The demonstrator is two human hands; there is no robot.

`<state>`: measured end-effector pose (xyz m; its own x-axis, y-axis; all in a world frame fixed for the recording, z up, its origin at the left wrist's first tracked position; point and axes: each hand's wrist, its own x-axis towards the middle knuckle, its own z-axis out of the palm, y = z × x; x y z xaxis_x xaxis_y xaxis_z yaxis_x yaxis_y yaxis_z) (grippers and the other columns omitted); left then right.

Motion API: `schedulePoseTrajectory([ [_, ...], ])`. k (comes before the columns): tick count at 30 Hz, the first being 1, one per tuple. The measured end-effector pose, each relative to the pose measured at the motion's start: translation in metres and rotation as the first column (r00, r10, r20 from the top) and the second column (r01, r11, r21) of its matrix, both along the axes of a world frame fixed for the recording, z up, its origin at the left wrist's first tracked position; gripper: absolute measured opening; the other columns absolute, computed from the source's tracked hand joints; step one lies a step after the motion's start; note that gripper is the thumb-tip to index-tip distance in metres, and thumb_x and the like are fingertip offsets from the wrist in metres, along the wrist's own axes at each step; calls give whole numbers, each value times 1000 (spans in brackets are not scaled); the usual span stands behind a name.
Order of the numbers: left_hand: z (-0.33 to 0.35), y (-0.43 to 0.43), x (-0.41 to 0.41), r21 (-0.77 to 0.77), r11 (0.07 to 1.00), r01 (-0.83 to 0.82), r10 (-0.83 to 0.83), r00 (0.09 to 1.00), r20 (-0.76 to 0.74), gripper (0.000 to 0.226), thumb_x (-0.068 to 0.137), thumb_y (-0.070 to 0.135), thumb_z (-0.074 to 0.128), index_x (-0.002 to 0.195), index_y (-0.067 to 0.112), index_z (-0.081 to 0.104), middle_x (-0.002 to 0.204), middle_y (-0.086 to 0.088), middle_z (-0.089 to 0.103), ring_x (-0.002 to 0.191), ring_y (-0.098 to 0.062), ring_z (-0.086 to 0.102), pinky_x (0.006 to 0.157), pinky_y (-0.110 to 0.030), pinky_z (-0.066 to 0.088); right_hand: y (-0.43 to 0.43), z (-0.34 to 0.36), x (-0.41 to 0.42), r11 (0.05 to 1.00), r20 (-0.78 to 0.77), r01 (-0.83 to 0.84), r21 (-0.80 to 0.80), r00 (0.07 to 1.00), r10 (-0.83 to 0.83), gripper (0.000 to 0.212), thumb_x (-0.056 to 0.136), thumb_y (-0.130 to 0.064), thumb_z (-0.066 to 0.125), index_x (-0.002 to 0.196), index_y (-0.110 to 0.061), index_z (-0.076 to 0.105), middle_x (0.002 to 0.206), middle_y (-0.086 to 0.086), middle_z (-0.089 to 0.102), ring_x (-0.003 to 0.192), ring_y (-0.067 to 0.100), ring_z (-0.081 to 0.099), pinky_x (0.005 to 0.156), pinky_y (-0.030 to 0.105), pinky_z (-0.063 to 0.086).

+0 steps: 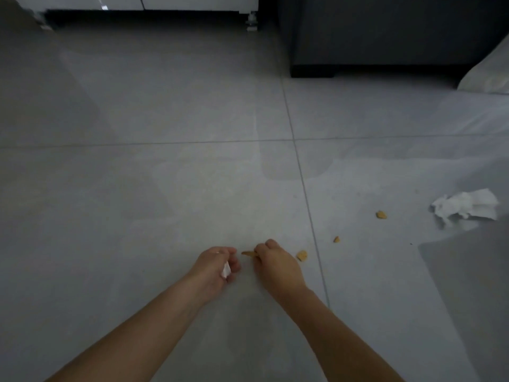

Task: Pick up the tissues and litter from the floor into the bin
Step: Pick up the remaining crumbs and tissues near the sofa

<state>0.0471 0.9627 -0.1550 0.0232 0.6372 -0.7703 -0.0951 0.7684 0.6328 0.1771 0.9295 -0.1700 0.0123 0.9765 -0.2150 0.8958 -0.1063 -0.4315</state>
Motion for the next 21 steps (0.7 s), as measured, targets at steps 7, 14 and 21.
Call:
schedulePoseTrajectory([
  [7, 7, 2, 26, -125, 989, 76, -29, 942, 335, 46, 93, 48, 39, 73, 11, 58, 59, -4, 58, 48, -14, 57, 42, -17, 44, -20, 34, -1, 978, 17, -145, 150, 989, 144, 31, 91, -34, 43, 112, -14, 55, 108, 9, 55, 98, 28, 55, 69, 38, 46],
  [14, 10, 10, 32, -144, 987, 72, -23, 950, 312, 21, 93, 18, 49, 78, 7, 60, 58, -6, 60, 36, -9, 55, 35, -14, 42, -25, 24, 77, 961, -79, 255, 109, 966, -247, 27, 85, -35, 57, 109, -21, 60, 109, 3, 56, 92, 24, 61, 75, 36, 52],
  [21, 8, 1, 61, -122, 973, 195, -166, 962, 218, 20, 92, 16, 45, 80, 6, 58, 60, -10, 47, 36, -13, 53, 41, -20, 47, -31, -5, 82, 983, -29, 180, -38, 983, -181, 16, 89, -21, 49, 101, -14, 57, 103, 11, 53, 92, 33, 58, 71, 37, 46],
])
